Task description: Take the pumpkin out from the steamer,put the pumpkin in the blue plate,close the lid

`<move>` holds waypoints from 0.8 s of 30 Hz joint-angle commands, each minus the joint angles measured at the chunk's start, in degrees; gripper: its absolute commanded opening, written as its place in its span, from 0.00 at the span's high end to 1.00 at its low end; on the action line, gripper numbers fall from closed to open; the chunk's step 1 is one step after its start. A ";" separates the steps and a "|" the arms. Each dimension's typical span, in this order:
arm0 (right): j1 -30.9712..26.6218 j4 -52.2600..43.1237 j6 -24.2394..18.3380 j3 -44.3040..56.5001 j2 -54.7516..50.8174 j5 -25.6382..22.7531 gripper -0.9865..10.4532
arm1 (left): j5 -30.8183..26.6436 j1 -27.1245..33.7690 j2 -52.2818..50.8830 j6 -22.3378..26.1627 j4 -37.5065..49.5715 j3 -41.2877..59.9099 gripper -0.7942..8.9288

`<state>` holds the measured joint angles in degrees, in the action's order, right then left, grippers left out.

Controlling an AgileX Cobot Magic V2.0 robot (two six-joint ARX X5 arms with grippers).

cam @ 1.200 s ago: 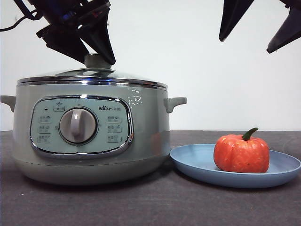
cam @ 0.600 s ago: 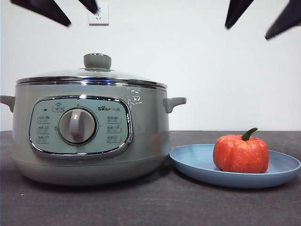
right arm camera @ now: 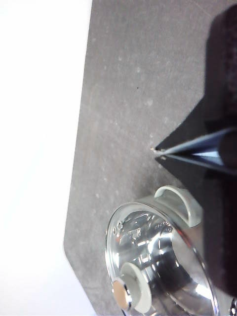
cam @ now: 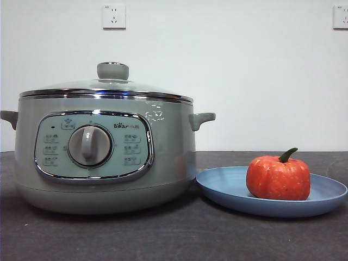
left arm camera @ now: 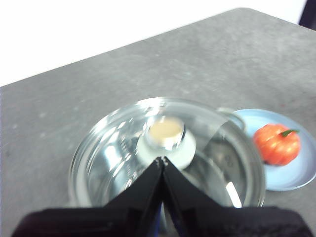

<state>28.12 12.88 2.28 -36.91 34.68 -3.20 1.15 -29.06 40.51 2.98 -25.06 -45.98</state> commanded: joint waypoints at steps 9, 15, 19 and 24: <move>0.07 0.70 -0.26 6.14 -3.23 -0.15 0.91 | -1.18 -0.13 -11.04 -3.34 -0.83 10.14 0.92; 0.07 3.96 -0.26 6.14 -3.21 -0.17 0.91 | -1.14 -0.13 -10.27 -3.34 -1.18 10.14 0.92; 0.07 5.68 -0.26 6.12 -3.19 -0.15 0.91 | -1.14 -0.13 -10.27 -3.34 -1.22 10.14 0.92; 0.04 7.78 -0.26 6.12 -3.19 -0.20 0.91 | -1.88 0.44 -12.44 -0.74 -6.10 10.14 0.92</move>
<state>28.12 20.82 2.28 -31.07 31.53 -3.20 -0.27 -28.99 29.28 0.71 -29.56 -36.01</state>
